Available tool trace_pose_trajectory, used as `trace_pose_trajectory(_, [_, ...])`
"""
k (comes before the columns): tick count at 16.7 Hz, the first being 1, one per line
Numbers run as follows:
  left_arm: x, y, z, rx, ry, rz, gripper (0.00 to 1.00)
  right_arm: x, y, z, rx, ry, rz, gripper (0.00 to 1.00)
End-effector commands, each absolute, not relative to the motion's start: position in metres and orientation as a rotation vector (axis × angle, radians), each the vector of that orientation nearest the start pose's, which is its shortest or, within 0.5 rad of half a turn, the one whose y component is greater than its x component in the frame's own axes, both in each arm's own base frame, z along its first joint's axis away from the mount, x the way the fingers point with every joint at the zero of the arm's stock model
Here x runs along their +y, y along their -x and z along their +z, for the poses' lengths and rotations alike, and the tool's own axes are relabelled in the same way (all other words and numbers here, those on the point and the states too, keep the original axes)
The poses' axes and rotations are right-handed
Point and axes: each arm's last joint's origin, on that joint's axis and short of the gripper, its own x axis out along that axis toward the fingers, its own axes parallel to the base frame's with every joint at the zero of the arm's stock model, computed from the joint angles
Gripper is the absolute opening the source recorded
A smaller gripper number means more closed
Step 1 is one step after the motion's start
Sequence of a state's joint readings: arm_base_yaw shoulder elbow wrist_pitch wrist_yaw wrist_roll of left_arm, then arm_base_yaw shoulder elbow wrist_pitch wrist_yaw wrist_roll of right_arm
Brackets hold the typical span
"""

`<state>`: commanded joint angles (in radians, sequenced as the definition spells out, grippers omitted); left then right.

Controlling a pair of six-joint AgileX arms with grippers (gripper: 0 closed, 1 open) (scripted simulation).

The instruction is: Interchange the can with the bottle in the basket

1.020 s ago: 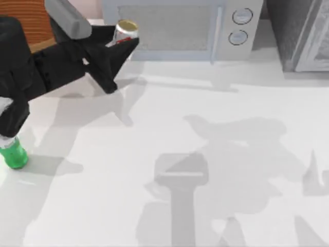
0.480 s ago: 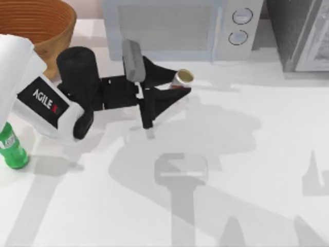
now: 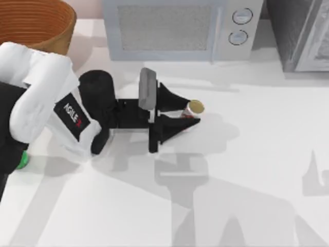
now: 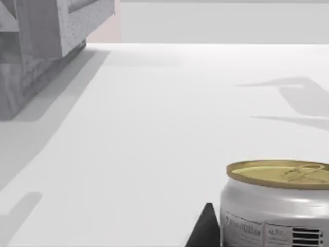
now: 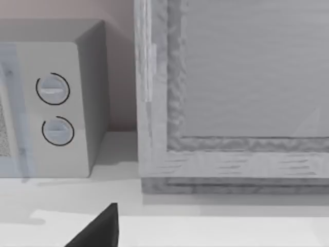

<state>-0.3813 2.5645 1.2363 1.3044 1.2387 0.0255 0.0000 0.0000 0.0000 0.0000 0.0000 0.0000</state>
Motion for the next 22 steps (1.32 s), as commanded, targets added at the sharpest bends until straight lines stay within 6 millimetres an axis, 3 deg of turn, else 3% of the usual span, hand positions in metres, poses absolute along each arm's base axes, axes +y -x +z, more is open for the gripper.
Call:
trace_pose_trajectory(5, [-0.1874,-0.4013,0.0180,0.000,0.000,-1.591,0.00,-0.0012,-0.1057,0.1600,0.000,0.000,0.000,1.00])
trace_pose_trajectory(18, [-0.1874,-0.4013,0.0180,0.000,0.000,-1.591,0.98,-0.0012,-0.1057,0.1600,0.000,0.000,0.000,1.00])
trace_pose_trajectory(22, [-0.1874,-0.4013,0.0180,0.000,0.000,-1.591,1.00,-0.0012,-0.1057,0.1600,0.000,0.000,0.000,1.00])
